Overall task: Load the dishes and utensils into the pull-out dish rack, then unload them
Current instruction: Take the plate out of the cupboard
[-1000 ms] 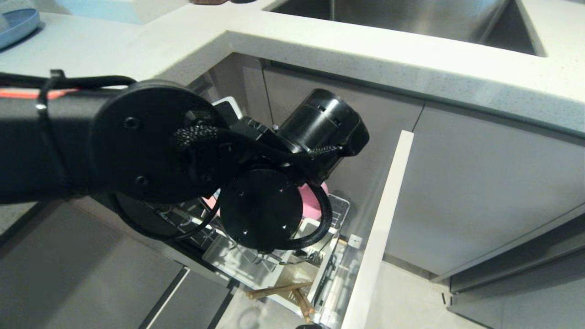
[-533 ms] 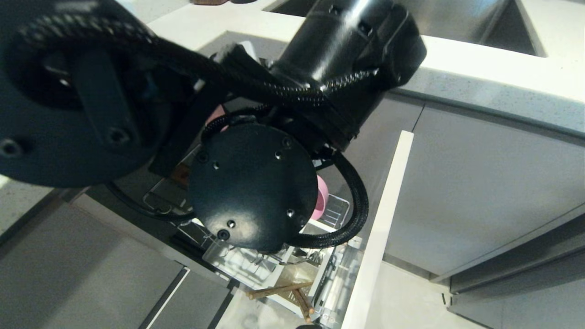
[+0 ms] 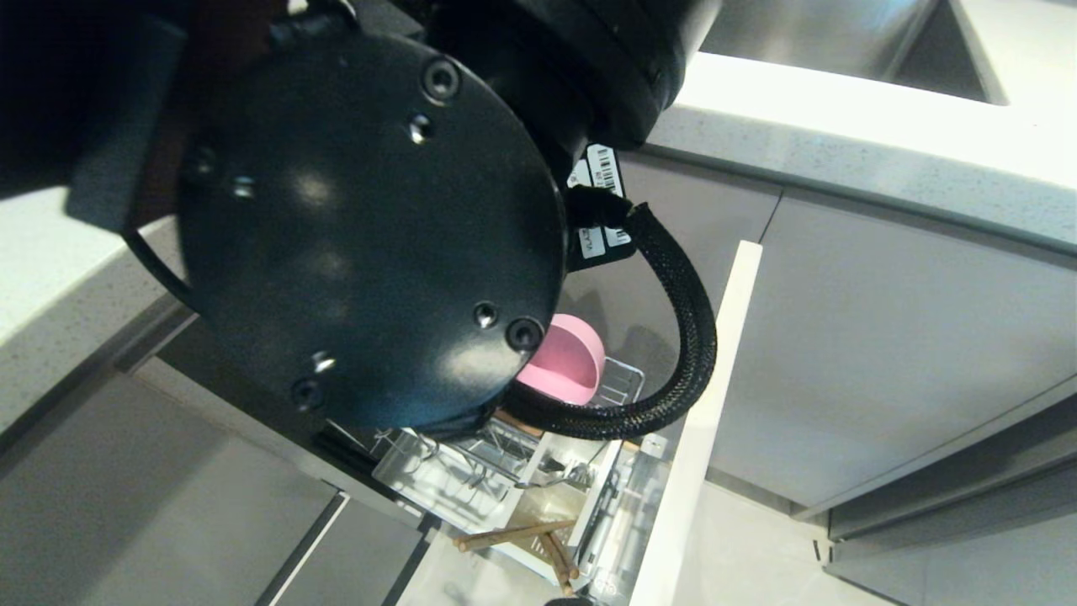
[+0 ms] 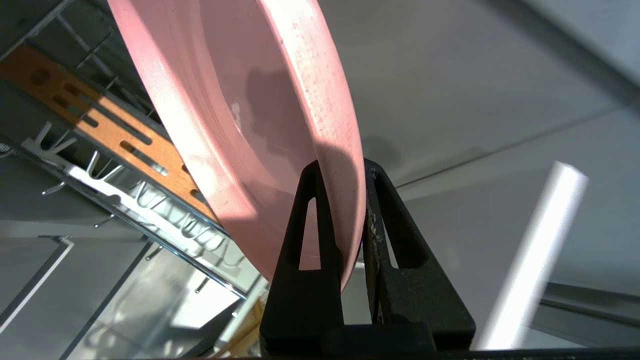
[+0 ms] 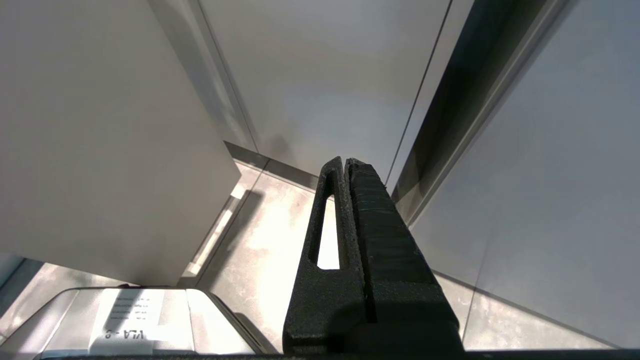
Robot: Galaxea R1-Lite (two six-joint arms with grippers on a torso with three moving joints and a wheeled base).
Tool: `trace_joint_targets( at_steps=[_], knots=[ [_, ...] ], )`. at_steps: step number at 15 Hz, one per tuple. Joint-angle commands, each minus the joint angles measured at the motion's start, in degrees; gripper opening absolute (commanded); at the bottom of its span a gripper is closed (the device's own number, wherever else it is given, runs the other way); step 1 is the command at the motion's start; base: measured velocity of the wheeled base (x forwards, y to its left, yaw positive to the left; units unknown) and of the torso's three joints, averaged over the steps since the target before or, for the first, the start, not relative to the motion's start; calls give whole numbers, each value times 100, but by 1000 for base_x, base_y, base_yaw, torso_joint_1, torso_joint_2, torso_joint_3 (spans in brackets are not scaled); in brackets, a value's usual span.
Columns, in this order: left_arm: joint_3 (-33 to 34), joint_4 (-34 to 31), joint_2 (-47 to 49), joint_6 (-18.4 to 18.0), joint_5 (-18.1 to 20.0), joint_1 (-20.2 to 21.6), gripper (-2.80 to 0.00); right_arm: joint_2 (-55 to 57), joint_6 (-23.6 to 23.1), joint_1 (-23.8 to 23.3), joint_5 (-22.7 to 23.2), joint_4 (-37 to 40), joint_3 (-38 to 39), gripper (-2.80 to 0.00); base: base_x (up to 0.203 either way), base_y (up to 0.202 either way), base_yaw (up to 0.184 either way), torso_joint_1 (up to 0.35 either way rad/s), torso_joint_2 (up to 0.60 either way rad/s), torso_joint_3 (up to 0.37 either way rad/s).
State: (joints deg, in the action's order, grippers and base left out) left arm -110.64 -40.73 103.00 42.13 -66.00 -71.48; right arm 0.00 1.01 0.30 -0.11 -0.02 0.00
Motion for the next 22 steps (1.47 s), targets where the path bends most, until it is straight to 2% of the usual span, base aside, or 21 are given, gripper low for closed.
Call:
trace_joint_targets(
  at_steps=[1, 5, 7, 8, 9, 11, 12, 14, 17, 18, 19, 22],
  knots=[
    [-2, -14, -174, 24, -132, -310, -280, 0, -1, 5, 2, 0, 9, -280, 0, 0, 0, 0, 0, 0],
    [-17, -22, -436, -137, -169, -412, -280, 0, 2, 5, -2, -1, 9, -280, 0, 0, 0, 0, 0, 0],
    [-19, -16, -592, -472, -141, -407, -280, 0, 1, 5, 1, 1, 9, -280, 0, 0, 0, 0, 0, 0],
    [-18, -14, -711, -736, 40, -410, -280, 0, -4, 5, 1, 2, 9, -280, 0, 0, 0, 0, 0, 0],
    [-19, -9, -807, -978, 430, -401, -280, 0, 2, 5, 2, 0, 9, -280, 0, 0, 0, 0, 0, 0],
    [-19, 46, -1029, -1666, 1174, -269, -280, 0, -4, 5, 2, -3, 9, -280, 0, 0, 0, 0, 0, 0],
    [-14, 268, -1121, -2056, 1354, -149, -280, 0, 2, 5, 2, -6, 9, -280, 0, 0, 0, 0, 0, 0],
    [-11, 871, -1288, -2944, 1568, -4, -280, 0, 0, 5, -2, -6, 9, -280, 0, 0, 0, 0, 0, 0],
    [-5, 2394, -1459, -4665, 1631, 66, -280, 0, -4, 5, 2, -6, 9, -280, 0, 0, 0, 0, 0, 0],
    [-2, 2870, -1498, -5101, 1619, 76, -280, 0, -5, 5, 2, -6, 9, -280, 0, 0, 0, 0, 0, 0],
    [-1, 3063, -1520, -5262, 1589, 81, -280, 0, -1, 5, -1, -4, 9, -280, 0, 0, 0, 0, 0, 0],
    [-7, 3128, -1500, -5303, 1604, 238, -280, 0, -5, 5, -2, -4, 9, -280, 0, 0, 0, 0, 0, 0]
  ],
)
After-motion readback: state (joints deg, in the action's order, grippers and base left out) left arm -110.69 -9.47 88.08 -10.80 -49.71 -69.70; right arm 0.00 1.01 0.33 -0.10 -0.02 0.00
